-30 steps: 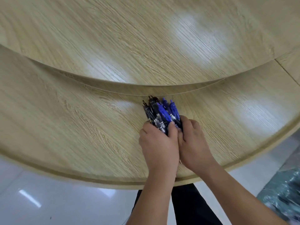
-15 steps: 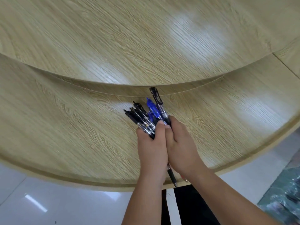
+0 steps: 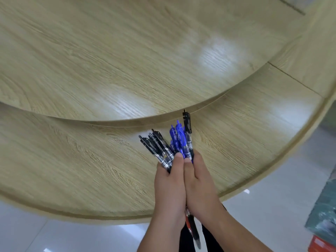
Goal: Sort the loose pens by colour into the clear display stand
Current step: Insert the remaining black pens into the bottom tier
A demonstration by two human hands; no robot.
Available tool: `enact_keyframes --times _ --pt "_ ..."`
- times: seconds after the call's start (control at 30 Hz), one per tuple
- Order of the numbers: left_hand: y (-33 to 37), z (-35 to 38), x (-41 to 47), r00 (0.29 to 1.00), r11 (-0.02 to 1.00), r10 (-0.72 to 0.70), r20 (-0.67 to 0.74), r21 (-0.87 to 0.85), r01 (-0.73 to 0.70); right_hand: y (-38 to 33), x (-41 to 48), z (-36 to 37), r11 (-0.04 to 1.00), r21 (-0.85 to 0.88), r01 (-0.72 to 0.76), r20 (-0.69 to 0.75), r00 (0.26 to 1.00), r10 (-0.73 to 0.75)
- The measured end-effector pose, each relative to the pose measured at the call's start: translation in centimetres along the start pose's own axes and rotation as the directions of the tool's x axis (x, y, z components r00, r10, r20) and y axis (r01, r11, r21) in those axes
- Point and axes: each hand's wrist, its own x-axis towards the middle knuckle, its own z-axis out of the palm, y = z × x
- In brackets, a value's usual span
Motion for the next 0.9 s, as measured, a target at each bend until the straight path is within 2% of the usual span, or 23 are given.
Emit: enact_keyframes --times 0.1,0.17,0.27,0.33,0.4,0.67,0.77,0.9 --pt "0.5 2.0 -3.4 0.994 0.997 0.004 0.105 0.073 -0.012 -1.1 -2.2 -2.7 0.999 0.054 0.002 -0.095 0.995 0.003" --pt "0.4 3.7 -5.7 0.988 0.985 0.016 0.153 0.166 -0.041 -2.6 -3.9 -4.6 0.998 0.068 0.016 -0.215 0.977 -0.001" --pt "0.5 7.3 -9.4 0.969 0.959 0.033 0.244 0.264 -0.099 -5.0 -6.3 -8.5 0.993 -0.076 0.09 -0.411 0.904 -0.114" --pt "0.4 10.1 -11.9 0.942 0.942 0.017 0.335 0.311 -0.128 -6.2 -7.8 -11.7 0.997 0.057 0.048 -0.472 0.881 -0.015" --pt "0.4 13.4 -14.6 0.906 0.925 -0.014 0.422 0.351 -0.149 -7.1 -9.2 -15.6 0.979 0.202 -0.011 -0.499 0.859 0.112" --pt "-1.7 28.1 -22.4 0.817 0.87 0.041 0.575 0.382 -0.313 -9.2 -10.1 -30.8 0.952 0.293 0.088 -0.667 0.732 0.138" --pt "-3.0 33.9 -24.6 0.799 0.855 0.065 0.598 0.378 -0.354 -9.4 -9.9 -37.0 0.943 0.31 0.119 -0.685 0.716 0.135" --pt "-4.7 41.7 -27.7 0.792 0.849 0.068 0.607 0.381 -0.366 -9.7 -9.4 -45.8 0.945 0.299 0.135 -0.672 0.732 0.108"
